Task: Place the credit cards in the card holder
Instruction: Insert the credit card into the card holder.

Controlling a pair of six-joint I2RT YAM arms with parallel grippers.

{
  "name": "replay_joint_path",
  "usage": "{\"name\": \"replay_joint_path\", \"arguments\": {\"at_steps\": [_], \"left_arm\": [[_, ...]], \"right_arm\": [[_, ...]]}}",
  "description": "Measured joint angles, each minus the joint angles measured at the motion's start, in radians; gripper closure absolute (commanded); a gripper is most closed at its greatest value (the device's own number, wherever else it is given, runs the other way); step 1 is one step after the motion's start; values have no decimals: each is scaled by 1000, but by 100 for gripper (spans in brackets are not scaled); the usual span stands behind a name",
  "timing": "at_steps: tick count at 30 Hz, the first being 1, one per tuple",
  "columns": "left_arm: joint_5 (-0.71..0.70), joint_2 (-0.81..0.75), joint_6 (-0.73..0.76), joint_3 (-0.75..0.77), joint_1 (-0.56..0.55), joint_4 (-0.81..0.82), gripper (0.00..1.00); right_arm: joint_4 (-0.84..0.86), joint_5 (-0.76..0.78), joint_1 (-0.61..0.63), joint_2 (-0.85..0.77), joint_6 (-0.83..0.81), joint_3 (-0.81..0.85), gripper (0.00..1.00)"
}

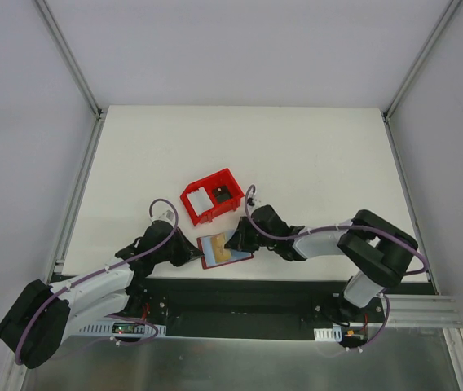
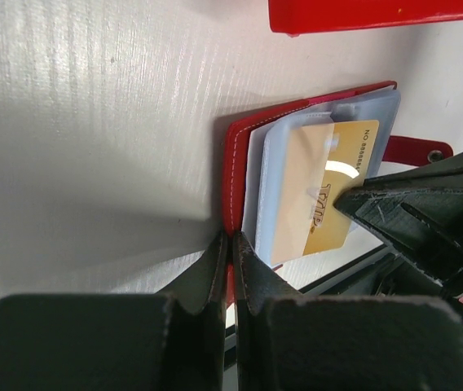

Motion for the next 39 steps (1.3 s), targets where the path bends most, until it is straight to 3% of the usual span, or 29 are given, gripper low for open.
{"name": "replay_joint_path", "arguments": {"at_steps": [4,8,12,19,39], "left_arm": [[0,-1,0,0,0,0,100],[0,-4,-2,-2,0,0,100],[0,-16,-5,-11,0,3,100],[1,-17,-4,-13,0,3,100],[3,-11,-4,-12,0,10,100]], "right_arm": [[-28,37,35,3,11,23,89],[-92,70,53,2,7,50,65],[-176,103,69,-45,-15,72,54],[-323,118,72,-57,-80,147,54],[-363,-6,119,86,-122,302,57]]}}
